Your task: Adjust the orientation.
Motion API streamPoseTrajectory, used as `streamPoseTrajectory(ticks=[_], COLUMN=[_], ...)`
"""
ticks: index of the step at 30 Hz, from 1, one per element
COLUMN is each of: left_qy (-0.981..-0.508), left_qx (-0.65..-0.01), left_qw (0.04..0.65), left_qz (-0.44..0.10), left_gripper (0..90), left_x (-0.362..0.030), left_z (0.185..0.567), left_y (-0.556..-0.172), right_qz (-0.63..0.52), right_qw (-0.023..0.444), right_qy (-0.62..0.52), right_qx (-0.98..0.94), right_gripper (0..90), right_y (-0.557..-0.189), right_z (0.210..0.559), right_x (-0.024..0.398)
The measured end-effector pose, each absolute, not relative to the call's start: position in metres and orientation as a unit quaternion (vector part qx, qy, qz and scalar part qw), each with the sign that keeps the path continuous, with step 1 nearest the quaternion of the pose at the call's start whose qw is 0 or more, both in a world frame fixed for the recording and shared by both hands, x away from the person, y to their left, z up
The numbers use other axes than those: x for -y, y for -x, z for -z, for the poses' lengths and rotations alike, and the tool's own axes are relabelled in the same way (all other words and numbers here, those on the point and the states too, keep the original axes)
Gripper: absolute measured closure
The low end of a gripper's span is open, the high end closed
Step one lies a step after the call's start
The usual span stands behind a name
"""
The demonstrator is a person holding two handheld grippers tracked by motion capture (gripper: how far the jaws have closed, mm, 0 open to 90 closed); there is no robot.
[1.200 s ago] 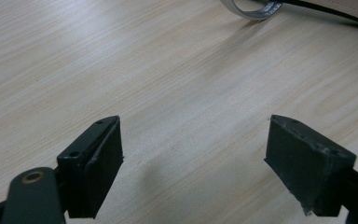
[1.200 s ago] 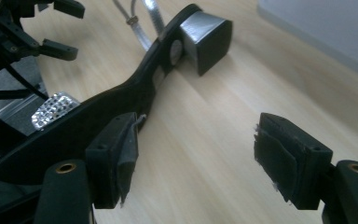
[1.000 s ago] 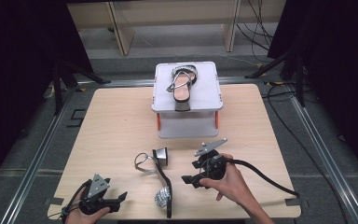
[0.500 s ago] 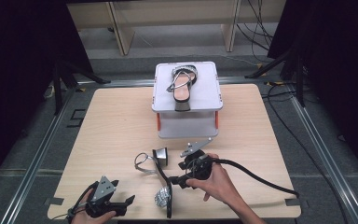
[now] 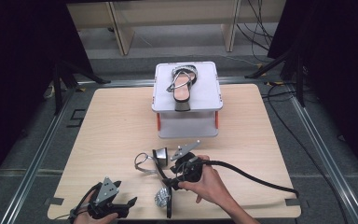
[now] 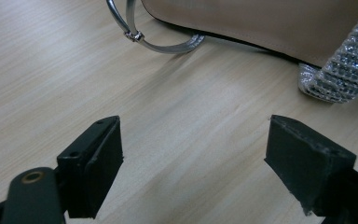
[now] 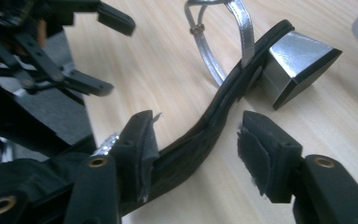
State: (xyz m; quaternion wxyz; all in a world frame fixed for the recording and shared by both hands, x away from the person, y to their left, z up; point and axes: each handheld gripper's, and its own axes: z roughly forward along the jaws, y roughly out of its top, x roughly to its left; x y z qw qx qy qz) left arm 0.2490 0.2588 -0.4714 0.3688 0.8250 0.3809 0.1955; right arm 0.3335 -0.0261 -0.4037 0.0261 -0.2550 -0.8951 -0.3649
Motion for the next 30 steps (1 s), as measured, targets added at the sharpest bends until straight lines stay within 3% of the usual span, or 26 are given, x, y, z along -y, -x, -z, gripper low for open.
streamPoseTrajectory(ticks=[12, 18, 27, 28, 30], left_qy=[-0.815, -0.816, -0.818, -0.818, -0.816], left_qx=[-0.393, -0.392, -0.390, -0.390, -0.393], left_qw=[0.376, 0.376, 0.374, 0.374, 0.376], left_qz=[-0.200, -0.198, -0.199, -0.198, -0.197], left_gripper=[18.3, 18.3, 18.3, 18.3, 18.3], left_x=[-0.265, -0.264, -0.265, -0.265, -0.266], left_z=[0.471, 0.472, 0.471, 0.471, 0.471], left_y=[-0.248, -0.249, -0.249, -0.249, -0.249], right_qz=[0.337, 0.333, 0.302, 0.293, 0.303], right_qw=[0.041, 0.076, 0.069, 0.065, 0.066], right_qy=[0.255, 0.287, 0.281, 0.286, 0.288], right_qx=[0.905, 0.895, 0.908, 0.910, 0.906], right_gripper=[67.9, 72.9, 73.8, 80.5, 80.0], right_y=[-0.338, -0.351, -0.362, -0.362, -0.363], right_z=[0.413, 0.430, 0.454, 0.457, 0.457], right_x=[0.034, 0.053, 0.067, 0.067, 0.070])
